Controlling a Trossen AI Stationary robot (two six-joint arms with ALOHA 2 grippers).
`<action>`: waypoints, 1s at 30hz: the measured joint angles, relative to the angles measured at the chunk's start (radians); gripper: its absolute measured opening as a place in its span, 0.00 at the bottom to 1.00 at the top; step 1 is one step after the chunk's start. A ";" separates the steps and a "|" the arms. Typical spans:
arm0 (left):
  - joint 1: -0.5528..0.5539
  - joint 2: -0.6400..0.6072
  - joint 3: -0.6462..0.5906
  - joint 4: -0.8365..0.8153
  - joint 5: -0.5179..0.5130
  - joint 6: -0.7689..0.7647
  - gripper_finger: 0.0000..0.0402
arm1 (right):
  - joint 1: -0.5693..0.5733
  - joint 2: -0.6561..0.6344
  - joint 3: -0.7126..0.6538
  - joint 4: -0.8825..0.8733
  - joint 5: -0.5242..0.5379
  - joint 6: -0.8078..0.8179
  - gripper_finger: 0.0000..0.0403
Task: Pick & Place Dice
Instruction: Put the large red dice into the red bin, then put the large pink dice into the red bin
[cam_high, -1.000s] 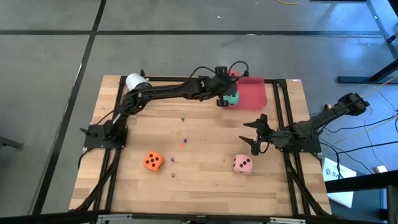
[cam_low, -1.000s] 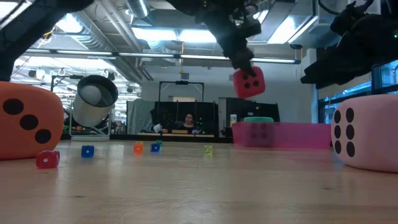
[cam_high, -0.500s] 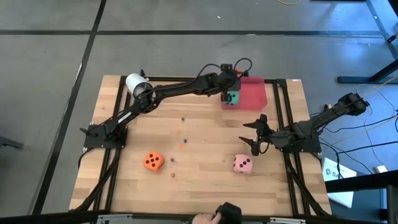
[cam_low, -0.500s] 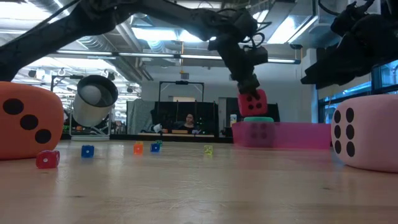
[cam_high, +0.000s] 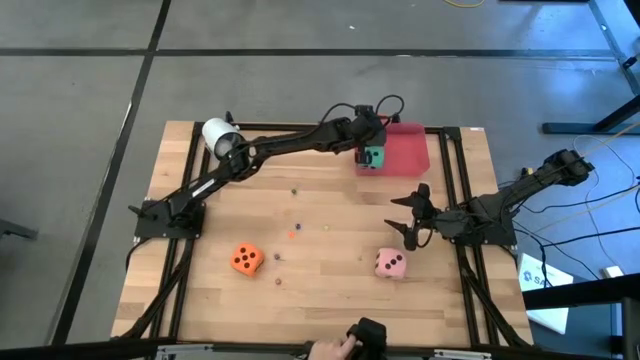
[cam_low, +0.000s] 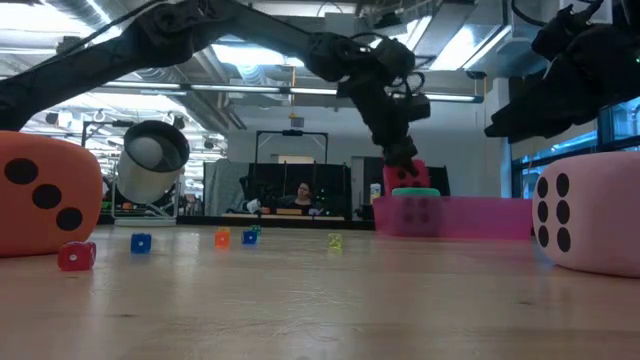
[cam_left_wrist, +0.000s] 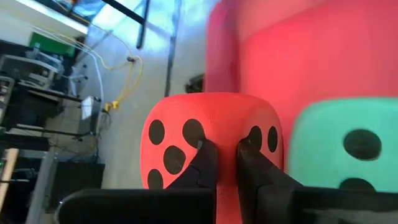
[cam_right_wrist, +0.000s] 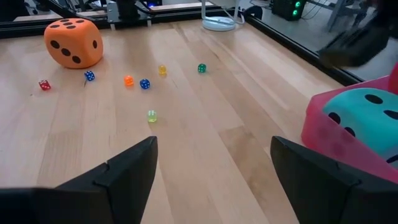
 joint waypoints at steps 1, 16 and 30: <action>0.000 0.005 -0.001 -0.013 -0.001 0.000 0.02 | 0.000 0.000 0.000 0.000 -0.001 0.000 0.77; 0.000 0.016 -0.001 -0.035 0.052 -0.027 0.07 | 0.000 0.002 0.000 -0.008 -0.004 0.004 0.77; 0.000 0.016 -0.001 -0.020 0.025 -0.068 0.44 | 0.000 0.002 0.000 -0.021 -0.004 0.004 0.77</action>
